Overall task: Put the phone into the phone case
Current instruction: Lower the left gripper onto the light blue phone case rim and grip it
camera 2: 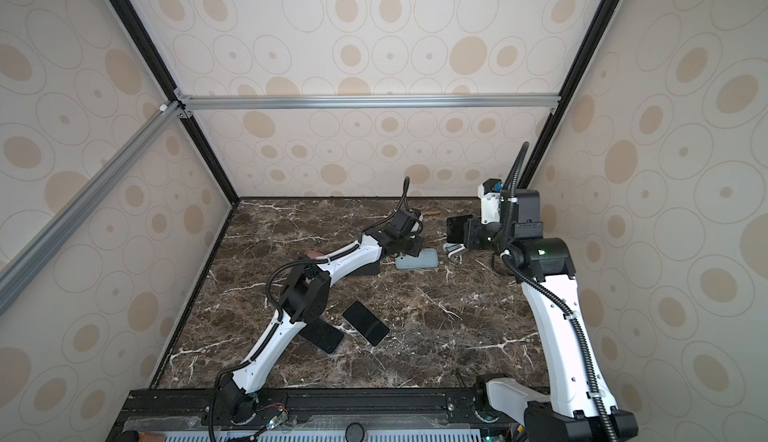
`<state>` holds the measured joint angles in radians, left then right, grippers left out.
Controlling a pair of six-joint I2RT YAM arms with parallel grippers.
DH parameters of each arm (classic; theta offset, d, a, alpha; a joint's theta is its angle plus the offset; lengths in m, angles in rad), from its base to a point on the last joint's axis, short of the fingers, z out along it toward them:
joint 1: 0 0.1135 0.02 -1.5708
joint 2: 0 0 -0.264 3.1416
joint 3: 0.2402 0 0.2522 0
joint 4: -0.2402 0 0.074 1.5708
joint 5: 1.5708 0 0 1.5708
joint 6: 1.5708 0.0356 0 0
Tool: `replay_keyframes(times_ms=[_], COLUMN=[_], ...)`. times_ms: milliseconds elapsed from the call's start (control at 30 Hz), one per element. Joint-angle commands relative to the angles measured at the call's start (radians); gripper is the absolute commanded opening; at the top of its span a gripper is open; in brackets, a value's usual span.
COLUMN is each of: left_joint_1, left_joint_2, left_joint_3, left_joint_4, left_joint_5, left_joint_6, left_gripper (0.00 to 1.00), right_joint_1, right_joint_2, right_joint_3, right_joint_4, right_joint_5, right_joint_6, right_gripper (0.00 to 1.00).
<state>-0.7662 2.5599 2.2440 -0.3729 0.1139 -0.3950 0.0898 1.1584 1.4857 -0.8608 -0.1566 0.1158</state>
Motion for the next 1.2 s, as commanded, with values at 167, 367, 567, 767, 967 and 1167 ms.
replay_keyframes(times_ms=[167, 367, 567, 767, 967, 1167], left_joint_1=[-0.04, -0.059, -0.061, -0.068, -0.073, -0.08], left_joint_2=[0.023, 0.018, 0.007, -0.051, -0.182, -0.329], left_joint_3=[0.044, 0.007, -0.044, -0.169, -0.392, -0.655], left_joint_4=[-0.067, -0.079, -0.092, -0.072, 0.029, 0.17], left_joint_5=[0.026, 0.036, 0.06, 0.107, 0.145, 0.188], left_joint_6=[0.03, 0.046, 0.036, 0.018, -0.034, -0.128], left_gripper=[0.05, 0.05, 0.05, 0.05, 0.07, 0.07], right_joint_1=[-0.001, -0.002, -0.001, -0.001, 0.0, 0.0], right_joint_2=[-0.037, -0.036, -0.036, -0.042, -0.048, -0.061], right_joint_3=[-0.016, -0.019, -0.016, -0.013, -0.01, -0.028], right_joint_4=[0.013, 0.014, 0.011, 0.002, -0.006, -0.024], right_joint_5=[0.007, -0.007, -0.011, -0.019, -0.024, -0.006], right_joint_6=[-0.025, -0.013, -0.006, 0.003, 0.008, 0.016], right_gripper=[0.0, 0.0, 0.0, 0.0, 0.0, 0.0])
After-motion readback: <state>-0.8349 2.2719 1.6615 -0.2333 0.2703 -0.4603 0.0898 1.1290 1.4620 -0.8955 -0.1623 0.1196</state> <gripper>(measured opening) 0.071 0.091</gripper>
